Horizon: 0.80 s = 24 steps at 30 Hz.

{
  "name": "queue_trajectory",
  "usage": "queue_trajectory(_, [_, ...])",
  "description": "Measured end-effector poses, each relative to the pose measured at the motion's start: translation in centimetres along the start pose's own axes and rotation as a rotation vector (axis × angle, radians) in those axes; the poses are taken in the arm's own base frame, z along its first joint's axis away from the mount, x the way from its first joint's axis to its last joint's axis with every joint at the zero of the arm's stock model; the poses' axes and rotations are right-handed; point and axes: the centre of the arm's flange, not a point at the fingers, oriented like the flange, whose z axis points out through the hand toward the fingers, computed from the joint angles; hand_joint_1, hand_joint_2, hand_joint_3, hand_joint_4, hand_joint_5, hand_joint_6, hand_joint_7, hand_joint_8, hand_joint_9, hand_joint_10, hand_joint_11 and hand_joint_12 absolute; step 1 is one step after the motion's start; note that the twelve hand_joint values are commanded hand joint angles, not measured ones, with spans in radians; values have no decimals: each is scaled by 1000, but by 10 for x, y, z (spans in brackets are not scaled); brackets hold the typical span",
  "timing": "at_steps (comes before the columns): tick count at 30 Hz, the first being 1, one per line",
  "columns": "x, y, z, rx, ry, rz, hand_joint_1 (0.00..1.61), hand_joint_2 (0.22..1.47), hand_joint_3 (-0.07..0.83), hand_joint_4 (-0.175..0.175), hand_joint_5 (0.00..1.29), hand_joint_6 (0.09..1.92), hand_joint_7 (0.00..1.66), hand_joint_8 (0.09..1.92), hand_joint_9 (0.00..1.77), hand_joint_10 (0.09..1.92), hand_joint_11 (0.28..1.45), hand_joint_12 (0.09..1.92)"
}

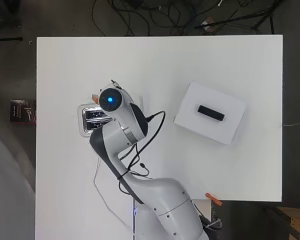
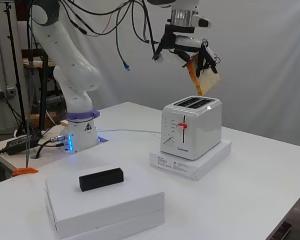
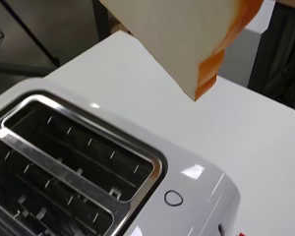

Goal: Teleoperate dual arm-hand system to toast a bread

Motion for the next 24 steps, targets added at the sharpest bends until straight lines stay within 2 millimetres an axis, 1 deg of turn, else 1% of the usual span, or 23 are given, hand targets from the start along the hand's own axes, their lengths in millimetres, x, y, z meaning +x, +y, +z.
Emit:
queue_trajectory(1, [-16, -2, -8, -15, 41, 29, 1234, 1151, -2, -169, 730, 1267, 1135, 806, 1402, 87, 761, 114])
queue_trajectory(2, [-27, -2, -10, -14, 79, 47, 1238, 1148, -1, -173, 732, 1268, 1138, 796, 1394, 87, 763, 99])
queue_trajectory(3, [-33, -1, -6, 2, 106, 53, 1239, 1148, 0, -175, 729, 1272, 1136, 800, 1389, 87, 766, 87])
queue_trajectory(4, [-32, 3, 7, 37, 121, 53, 1240, 1149, 1, -175, 726, 1275, 1133, 805, 1387, 87, 768, 87])
queue_trajectory(5, [-28, 10, 26, 78, 114, 56, 1239, 1149, 1, -175, 725, 1279, 1132, 806, 1387, 87, 770, 87])
queue_trajectory(6, [-25, 18, 52, 126, 83, 69, 1241, 1147, 0, -175, 730, 1269, 1136, 803, 1393, 87, 775, 87])
queue_trajectory(7, [-25, 25, 71, 157, 43, 91, 1242, 1145, -1, -175, 736, 1253, 1140, 806, 1403, 87, 781, 87])
queue_trajectory(8, [-30, 31, 87, 177, -15, 128, 1243, 1144, -1, -175, 741, 1238, 1142, 810, 1412, 87, 786, 87])
queue_trajectory(9, [-40, 35, 100, 185, -89, 183, 1244, 1143, -1, -175, 744, 1231, 1143, 812, 1419, 87, 790, 87])
queue_trajectory(10, [-57, 37, 107, 177, -166, 248, 1244, 1143, 0, -175, 743, 1229, 1140, 823, 1426, 87, 795, 87])
queue_trajectory(11, [-76, 36, 106, 160, -222, 305, 1243, 1144, 1, -175, 740, 1230, 1136, 831, 1429, 87, 799, 87])
queue_trajectory(13, [-119, 28, 93, 134, -259, 398, 1243, 1146, 1, -175, 737, 1234, 1133, 838, 1429, 87, 802, 87])
queue_trajectory(14, [-132, 22, 81, 116, -240, 420, 1243, 1145, 0, -175, 739, 1234, 1136, 831, 1426, 87, 800, 87])
queue_trajectory(15, [-135, 15, 69, 95, -207, 422, 1244, 1143, -1, -175, 743, 1231, 1139, 825, 1424, 87, 799, 87])
queue_trajectory(16, [-124, 9, 55, 64, -162, 403, 1244, 1142, -1, -175, 745, 1227, 1141, 821, 1424, 87, 797, 87])
queue_trajectory(17, [-105, 3, 43, 35, -123, 373, 1245, 1142, -1, -175, 747, 1224, 1142, 821, 1424, 87, 796, 87])
queue_trajectory(19, [-64, -9, 26, -8, -55, 304, 1246, 1141, -1, -175, 749, 1213, 1143, 824, 1430, 87, 795, 87])
queue_trajectory(20, [-47, -14, 20, -26, -36, 270, 1246, 1140, -1, -175, 751, 1206, 1144, 828, 1435, 87, 795, 87])
queue_trajectory(22, [-27, -25, 9, -66, -28, 205, 1247, 1139, -1, -175, 751, 1199, 1145, 830, 1444, 87, 795, 87])
queue_trajectory(24, [-19, -32, 2, -90, -27, 170, 1246, 1140, -1, -175, 749, 1200, 1146, 826, 1452, 87, 804, 87])
